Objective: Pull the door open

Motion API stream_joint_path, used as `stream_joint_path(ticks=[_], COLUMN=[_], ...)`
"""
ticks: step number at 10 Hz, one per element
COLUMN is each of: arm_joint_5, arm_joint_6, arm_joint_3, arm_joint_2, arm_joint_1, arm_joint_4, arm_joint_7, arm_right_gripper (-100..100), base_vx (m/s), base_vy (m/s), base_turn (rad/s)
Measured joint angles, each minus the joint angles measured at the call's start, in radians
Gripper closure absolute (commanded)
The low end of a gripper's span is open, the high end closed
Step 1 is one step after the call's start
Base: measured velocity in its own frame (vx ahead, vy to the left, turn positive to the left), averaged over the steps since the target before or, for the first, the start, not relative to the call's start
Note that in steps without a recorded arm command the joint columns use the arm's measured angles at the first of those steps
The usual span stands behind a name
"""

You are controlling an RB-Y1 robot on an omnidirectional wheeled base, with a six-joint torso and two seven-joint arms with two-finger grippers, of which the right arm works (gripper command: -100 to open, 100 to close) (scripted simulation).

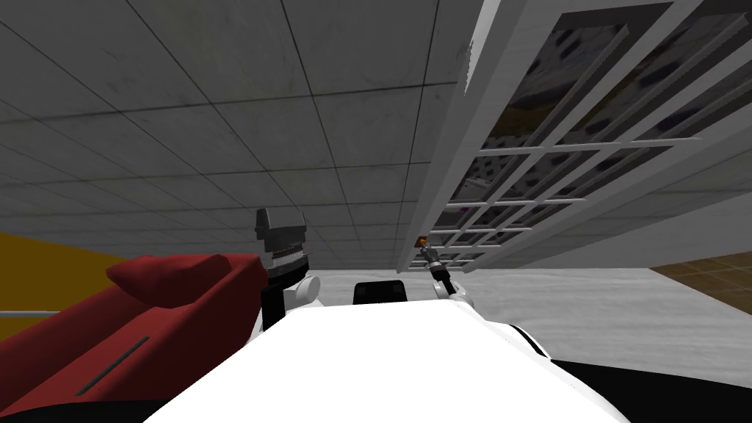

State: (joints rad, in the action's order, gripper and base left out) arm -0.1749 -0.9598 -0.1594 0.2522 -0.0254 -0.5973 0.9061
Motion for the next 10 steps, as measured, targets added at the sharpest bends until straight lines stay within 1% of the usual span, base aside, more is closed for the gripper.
stream_joint_path(ticks=[1,2,3,4,6,10], arm_joint_5=[0.007,0.015,0.024,0.027,0.041,0.069], arm_joint_6=[0.006,0.006,-0.002,0.005,0.003,0.013], arm_joint_3=[0.001,0.002,0.001,0.002,0.001,0.003], arm_joint_2=[-0.001,-0.001,0.001,-0.002,0.001,0.000], arm_joint_1=[0.007,0.003,-0.005,0.003,-0.002,0.006], arm_joint_4=[-0.013,-0.007,0.009,-0.006,0.004,-0.011], arm_joint_7=[-0.029,-0.057,-0.083,-0.101,-0.146,-0.246], arm_right_gripper=[100,100,100,100,100,100], base_vx=[-0.047,-0.053,-0.031,-0.027,-0.046,-0.035], base_vy=[-0.033,-0.027,-0.014,-0.011,-0.020,-0.018], base_turn=[0.085,0.098,0.031,0.055,0.106,0.052])
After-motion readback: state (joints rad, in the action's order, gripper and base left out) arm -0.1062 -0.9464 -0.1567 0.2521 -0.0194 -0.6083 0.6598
